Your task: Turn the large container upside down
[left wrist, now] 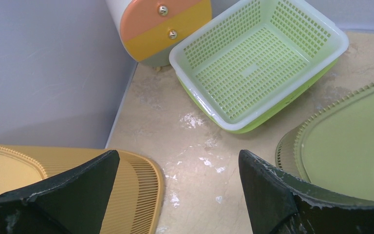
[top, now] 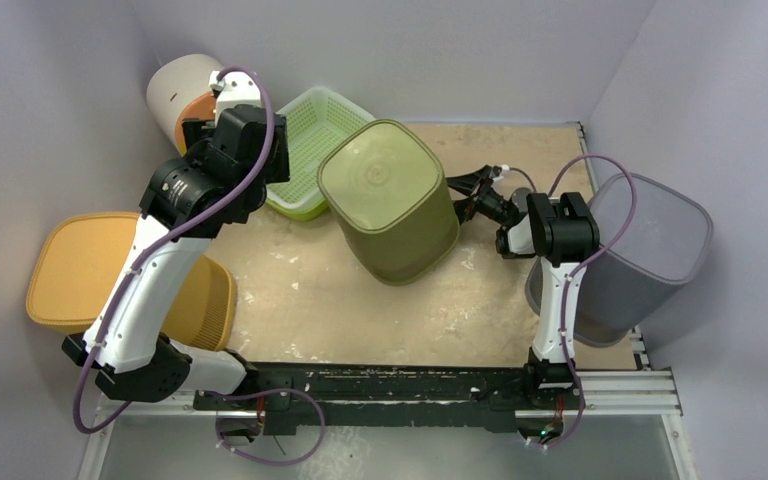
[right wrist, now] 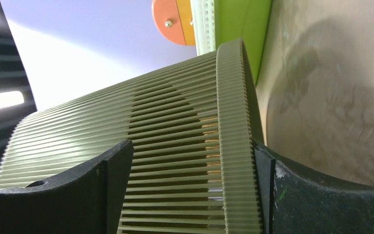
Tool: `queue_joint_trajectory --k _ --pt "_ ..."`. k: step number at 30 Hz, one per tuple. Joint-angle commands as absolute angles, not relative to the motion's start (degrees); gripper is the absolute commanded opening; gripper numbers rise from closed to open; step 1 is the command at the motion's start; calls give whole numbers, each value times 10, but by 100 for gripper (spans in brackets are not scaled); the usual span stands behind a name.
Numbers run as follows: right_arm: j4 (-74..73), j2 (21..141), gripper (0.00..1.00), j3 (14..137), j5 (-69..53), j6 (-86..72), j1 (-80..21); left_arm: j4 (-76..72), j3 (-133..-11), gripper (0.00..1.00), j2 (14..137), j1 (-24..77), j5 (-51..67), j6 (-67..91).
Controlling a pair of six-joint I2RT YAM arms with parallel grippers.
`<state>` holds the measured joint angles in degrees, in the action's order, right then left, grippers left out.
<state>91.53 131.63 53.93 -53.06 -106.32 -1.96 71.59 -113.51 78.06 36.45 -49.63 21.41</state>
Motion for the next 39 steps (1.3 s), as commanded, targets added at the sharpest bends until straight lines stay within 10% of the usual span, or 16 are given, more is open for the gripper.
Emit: queue_joint_trajectory --k 1,39 --pt "1058 1320 86 598 -544 -976 -1 688 -1122 90 765 366 -490 210" --pt "13 990 89 938 -180 -210 -19 633 -1057 90 732 366 -464 212"
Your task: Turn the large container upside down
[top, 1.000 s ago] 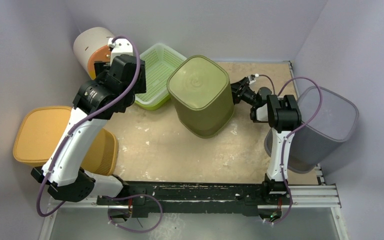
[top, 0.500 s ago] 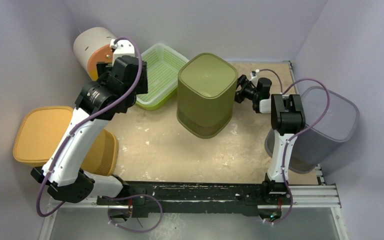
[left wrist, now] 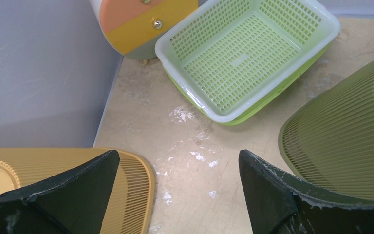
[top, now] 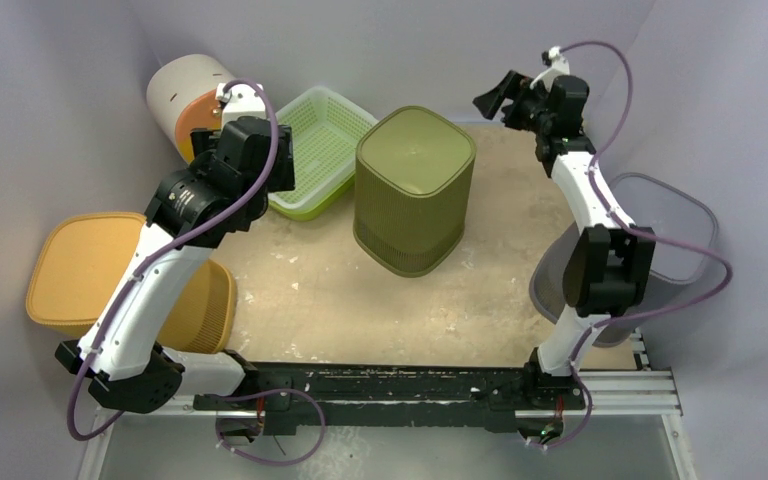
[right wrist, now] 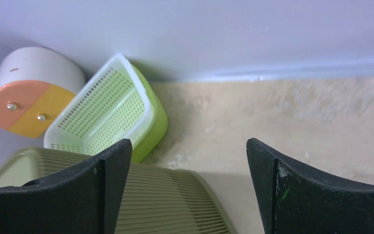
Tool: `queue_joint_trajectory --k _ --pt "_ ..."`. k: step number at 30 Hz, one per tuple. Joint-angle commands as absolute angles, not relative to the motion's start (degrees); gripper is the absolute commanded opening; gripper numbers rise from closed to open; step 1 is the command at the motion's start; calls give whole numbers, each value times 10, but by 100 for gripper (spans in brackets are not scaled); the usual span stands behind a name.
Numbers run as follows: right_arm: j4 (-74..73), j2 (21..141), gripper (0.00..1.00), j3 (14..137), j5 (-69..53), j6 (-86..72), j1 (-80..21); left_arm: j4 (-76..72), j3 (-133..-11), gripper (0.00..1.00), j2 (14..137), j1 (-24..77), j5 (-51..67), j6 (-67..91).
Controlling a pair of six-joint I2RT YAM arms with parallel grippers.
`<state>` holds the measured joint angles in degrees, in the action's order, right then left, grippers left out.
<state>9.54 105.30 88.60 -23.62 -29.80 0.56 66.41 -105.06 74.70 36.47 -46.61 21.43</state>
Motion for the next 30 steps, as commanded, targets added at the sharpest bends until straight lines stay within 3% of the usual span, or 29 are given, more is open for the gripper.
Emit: queue_joint_trajectory --k 1,12,21,30 --pt "8 974 89 944 -174 -200 -30 632 -1059 90 732 366 -464 210" --pt "-100 923 89 1046 -140 -99 -267 581 -1057 90 710 366 -463 211" --pt "-127 971 89 1083 -119 -80 -436 532 -1041 90 662 366 -480 214" --pt "-119 1009 89 1053 -111 -88 -510 513 -1025 90 635 366 -494 213"
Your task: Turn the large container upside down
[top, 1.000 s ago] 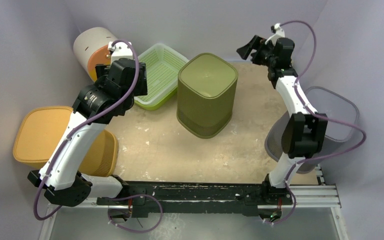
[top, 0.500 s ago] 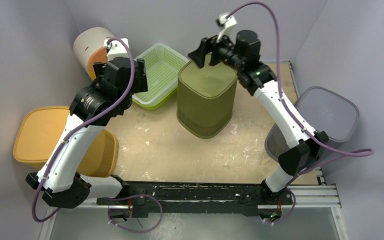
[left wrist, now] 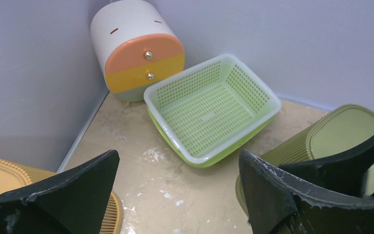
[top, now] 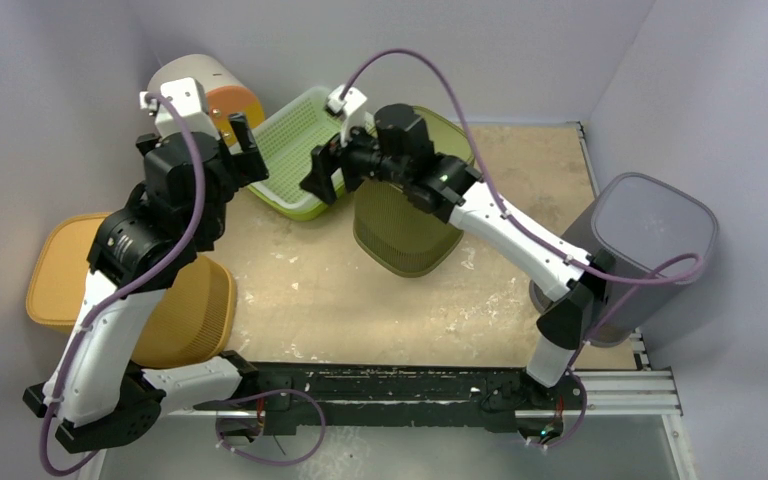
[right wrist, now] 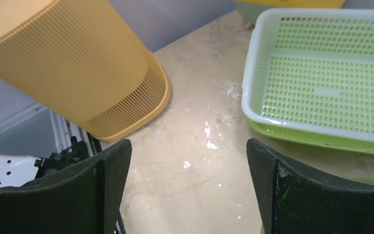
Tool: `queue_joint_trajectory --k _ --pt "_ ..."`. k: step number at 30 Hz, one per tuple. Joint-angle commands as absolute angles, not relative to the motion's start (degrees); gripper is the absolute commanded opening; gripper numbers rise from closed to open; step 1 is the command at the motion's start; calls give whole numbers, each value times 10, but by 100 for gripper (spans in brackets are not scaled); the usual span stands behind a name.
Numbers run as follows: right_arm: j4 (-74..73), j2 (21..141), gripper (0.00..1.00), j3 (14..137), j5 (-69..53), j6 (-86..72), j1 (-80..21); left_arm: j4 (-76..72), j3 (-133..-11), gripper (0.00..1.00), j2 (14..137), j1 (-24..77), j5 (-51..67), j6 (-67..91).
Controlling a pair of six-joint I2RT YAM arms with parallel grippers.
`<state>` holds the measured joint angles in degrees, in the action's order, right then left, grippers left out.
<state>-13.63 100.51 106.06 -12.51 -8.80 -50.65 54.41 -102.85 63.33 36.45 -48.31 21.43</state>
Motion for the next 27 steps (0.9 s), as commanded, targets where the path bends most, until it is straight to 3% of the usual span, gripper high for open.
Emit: queue_joint_trajectory --k 1,7,15,27 --pt "-120 1020 89 1051 -113 -91 -513 514 -1024 90 634 366 -494 214" --pt "-186 1108 91 1096 -42 -74 -541 518 -1009 90 628 366 -498 213" --pt "-174 1143 93 1062 50 -72 -526 523 -988 90 615 366 -493 219" --pt "-107 1040 93 870 40 -102 -327 527 -972 90 606 366 -490 225"
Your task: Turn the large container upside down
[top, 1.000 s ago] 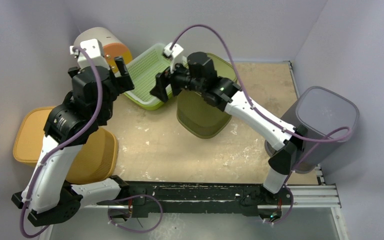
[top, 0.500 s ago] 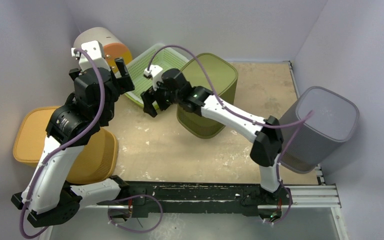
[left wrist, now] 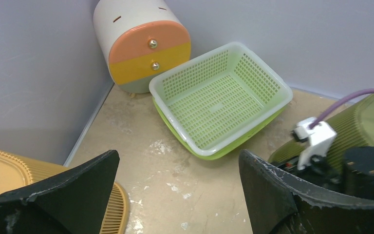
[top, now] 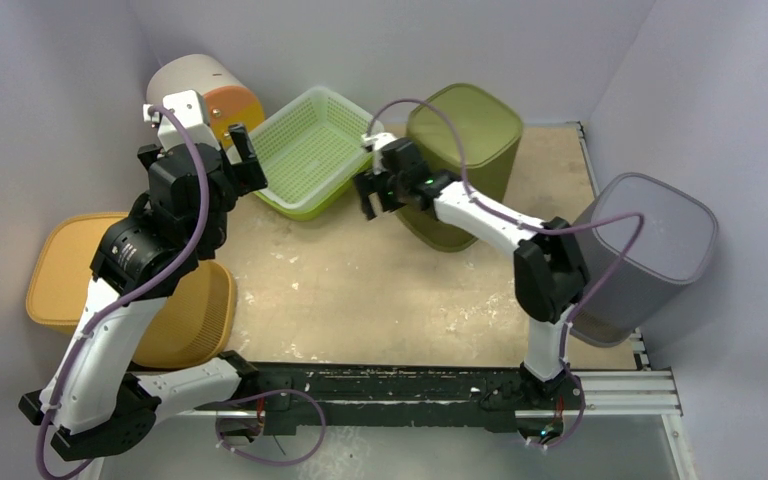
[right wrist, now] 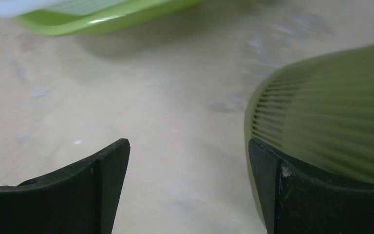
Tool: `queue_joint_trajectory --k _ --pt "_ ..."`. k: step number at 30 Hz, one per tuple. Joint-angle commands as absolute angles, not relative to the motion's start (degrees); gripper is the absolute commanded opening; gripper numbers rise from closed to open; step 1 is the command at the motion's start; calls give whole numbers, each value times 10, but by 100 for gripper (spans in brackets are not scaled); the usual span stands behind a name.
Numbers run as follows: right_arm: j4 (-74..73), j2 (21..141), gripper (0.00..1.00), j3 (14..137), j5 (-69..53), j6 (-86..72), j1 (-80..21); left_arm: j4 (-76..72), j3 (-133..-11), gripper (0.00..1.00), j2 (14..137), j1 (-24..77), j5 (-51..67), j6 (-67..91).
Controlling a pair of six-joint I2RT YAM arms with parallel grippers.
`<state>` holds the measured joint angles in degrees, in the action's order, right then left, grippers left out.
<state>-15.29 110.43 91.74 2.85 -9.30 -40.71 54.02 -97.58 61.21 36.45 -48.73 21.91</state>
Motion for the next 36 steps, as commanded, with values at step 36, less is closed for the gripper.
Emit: queue_joint_trajectory --k 36 --pt "-63 1037 100 848 133 -83 -90 552 -944 90 605 366 -484 230"
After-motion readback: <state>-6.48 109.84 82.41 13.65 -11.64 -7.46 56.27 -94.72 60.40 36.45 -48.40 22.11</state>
